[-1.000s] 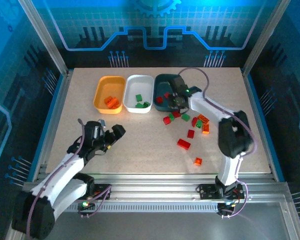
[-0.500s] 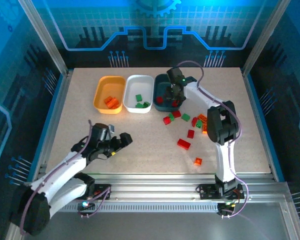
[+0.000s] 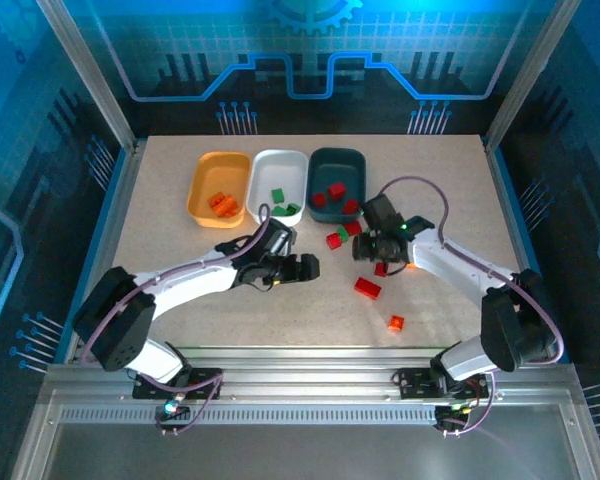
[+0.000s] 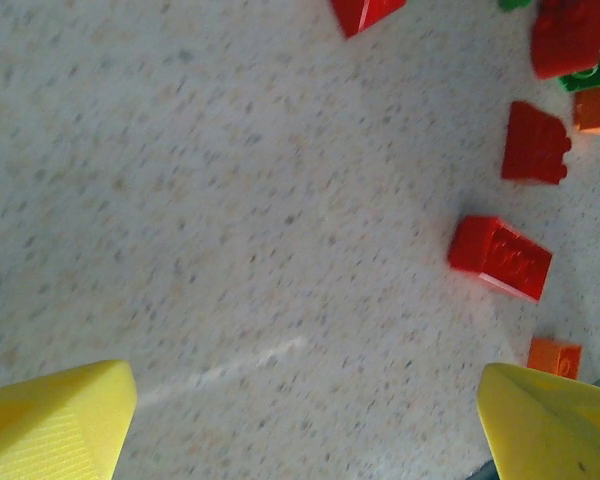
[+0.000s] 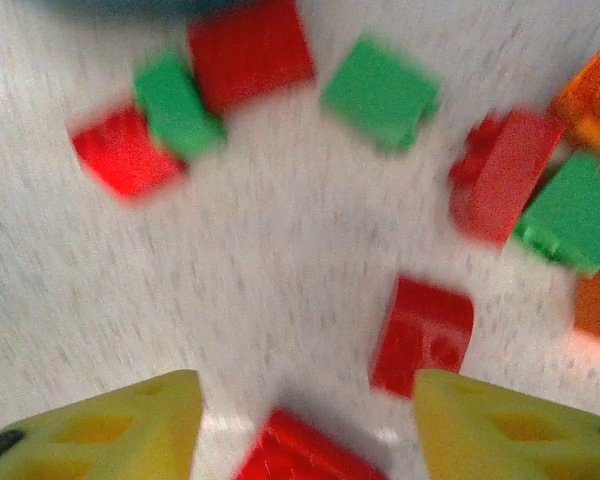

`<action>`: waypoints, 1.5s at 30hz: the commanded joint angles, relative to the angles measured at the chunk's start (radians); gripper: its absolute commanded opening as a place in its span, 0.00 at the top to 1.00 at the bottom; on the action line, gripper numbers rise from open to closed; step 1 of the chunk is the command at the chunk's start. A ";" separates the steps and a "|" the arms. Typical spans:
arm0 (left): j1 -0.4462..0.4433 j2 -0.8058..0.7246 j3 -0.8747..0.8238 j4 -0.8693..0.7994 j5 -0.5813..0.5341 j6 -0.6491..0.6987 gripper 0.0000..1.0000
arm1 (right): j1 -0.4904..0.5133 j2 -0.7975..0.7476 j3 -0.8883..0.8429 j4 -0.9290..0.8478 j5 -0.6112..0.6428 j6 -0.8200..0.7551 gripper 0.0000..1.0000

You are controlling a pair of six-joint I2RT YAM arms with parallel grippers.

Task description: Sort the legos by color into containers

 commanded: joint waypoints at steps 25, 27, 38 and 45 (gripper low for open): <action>0.075 -0.306 -0.235 -0.001 -0.075 -0.013 0.06 | 0.218 0.136 -0.059 -0.036 -0.044 -0.023 0.40; 0.075 -0.306 -0.236 0.000 -0.075 -0.012 0.06 | 0.217 0.174 -0.044 -0.045 -0.005 -0.019 0.42; 0.113 -0.404 -0.266 -0.060 -0.109 -0.007 0.06 | 0.245 0.118 0.068 -0.071 0.171 -0.036 0.70; 0.317 -0.659 -0.401 -0.072 -0.114 -0.133 0.01 | 0.022 0.231 0.315 0.031 0.029 -0.125 0.71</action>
